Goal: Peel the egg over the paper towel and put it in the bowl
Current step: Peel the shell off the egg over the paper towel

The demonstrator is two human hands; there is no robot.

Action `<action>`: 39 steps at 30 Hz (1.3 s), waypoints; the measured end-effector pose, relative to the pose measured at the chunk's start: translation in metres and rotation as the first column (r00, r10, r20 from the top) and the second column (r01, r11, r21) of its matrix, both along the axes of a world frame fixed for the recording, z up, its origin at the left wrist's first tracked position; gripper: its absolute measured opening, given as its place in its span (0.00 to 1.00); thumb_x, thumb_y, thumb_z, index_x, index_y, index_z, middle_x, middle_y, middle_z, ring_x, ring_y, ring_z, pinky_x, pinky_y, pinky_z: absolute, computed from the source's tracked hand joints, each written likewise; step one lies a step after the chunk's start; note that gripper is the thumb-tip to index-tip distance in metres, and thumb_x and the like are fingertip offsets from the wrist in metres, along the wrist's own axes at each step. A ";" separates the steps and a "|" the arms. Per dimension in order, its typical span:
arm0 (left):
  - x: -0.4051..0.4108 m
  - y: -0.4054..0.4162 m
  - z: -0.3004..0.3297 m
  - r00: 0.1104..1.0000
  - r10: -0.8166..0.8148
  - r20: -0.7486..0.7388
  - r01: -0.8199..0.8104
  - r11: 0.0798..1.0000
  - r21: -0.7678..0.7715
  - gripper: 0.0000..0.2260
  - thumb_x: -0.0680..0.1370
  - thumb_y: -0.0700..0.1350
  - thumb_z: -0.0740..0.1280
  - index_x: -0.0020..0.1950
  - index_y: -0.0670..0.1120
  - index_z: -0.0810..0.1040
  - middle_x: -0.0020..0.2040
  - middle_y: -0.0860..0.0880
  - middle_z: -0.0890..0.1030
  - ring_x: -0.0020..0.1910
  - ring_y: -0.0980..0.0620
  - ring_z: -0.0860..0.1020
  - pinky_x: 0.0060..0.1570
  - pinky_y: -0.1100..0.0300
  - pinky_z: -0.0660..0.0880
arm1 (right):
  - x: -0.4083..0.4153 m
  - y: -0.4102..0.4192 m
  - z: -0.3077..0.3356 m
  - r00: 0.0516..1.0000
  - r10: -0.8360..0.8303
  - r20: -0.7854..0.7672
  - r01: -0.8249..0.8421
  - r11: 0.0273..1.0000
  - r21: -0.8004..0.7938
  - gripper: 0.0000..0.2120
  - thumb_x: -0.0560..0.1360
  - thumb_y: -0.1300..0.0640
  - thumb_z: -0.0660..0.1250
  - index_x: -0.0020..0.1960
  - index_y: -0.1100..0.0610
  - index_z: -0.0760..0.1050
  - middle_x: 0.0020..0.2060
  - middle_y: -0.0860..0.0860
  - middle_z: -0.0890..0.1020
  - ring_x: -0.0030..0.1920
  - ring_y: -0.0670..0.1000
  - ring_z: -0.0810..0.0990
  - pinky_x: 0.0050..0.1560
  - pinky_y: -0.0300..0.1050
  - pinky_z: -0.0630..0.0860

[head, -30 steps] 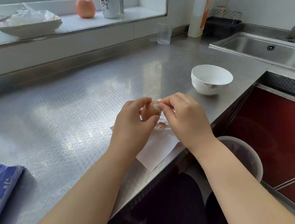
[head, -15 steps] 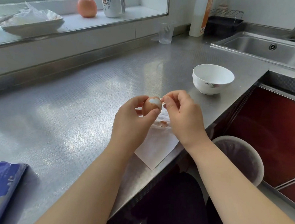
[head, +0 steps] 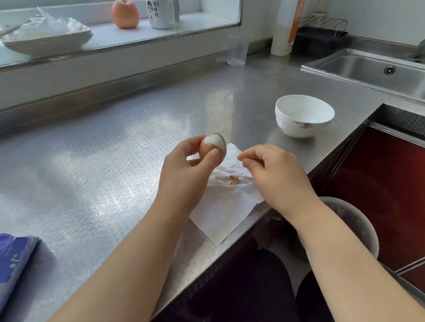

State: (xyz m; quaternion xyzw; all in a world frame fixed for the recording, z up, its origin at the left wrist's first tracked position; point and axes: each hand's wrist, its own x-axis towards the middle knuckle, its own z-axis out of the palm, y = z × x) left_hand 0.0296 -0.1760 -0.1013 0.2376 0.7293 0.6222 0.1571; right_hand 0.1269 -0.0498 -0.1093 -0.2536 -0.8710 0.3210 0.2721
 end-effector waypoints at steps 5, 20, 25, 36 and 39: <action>0.003 0.000 0.002 1.000 -0.030 -0.001 0.030 1.000 0.005 0.18 0.71 0.52 0.69 0.62 0.56 0.78 0.57 0.56 0.81 0.52 0.56 0.82 0.60 0.46 0.77 | -0.006 -0.003 0.009 0.989 0.010 -0.147 -0.034 0.986 -0.160 0.11 0.77 0.61 0.64 0.55 0.52 0.81 0.48 0.45 0.84 0.50 0.43 0.81 0.55 0.37 0.75; 0.004 0.001 -0.001 0.998 -0.041 -0.040 0.043 0.997 0.057 0.17 0.74 0.44 0.75 0.60 0.55 0.79 0.57 0.50 0.82 0.49 0.53 0.85 0.59 0.48 0.79 | -0.019 -0.019 -0.001 0.949 -0.117 -0.294 0.089 0.990 -0.106 0.07 0.77 0.52 0.67 0.45 0.54 0.81 0.40 0.47 0.83 0.42 0.45 0.80 0.44 0.37 0.74; 0.006 0.001 0.000 0.998 -0.043 -0.039 0.045 0.997 0.065 0.16 0.74 0.43 0.74 0.60 0.54 0.79 0.56 0.50 0.82 0.47 0.55 0.85 0.58 0.51 0.79 | -0.023 -0.022 -0.004 0.935 -0.141 -0.325 0.191 0.973 0.126 0.07 0.77 0.56 0.65 0.45 0.59 0.78 0.40 0.50 0.80 0.38 0.48 0.76 0.39 0.37 0.67; 0.004 0.004 -0.003 0.998 -0.044 -0.042 0.046 0.998 0.053 0.16 0.74 0.44 0.75 0.60 0.54 0.78 0.55 0.52 0.81 0.47 0.56 0.84 0.54 0.58 0.79 | -0.028 -0.014 -0.001 0.966 -0.119 -0.227 0.062 0.968 -0.245 0.05 0.80 0.56 0.61 0.46 0.55 0.74 0.41 0.45 0.79 0.44 0.47 0.78 0.41 0.28 0.70; 0.003 0.003 -0.003 0.999 -0.018 -0.050 0.020 0.998 0.052 0.16 0.74 0.45 0.74 0.60 0.55 0.77 0.54 0.54 0.81 0.47 0.57 0.83 0.55 0.56 0.79 | -0.027 -0.013 0.002 0.965 -0.099 -0.243 0.002 0.929 -0.370 0.06 0.79 0.55 0.63 0.44 0.52 0.75 0.41 0.46 0.82 0.46 0.48 0.81 0.50 0.40 0.78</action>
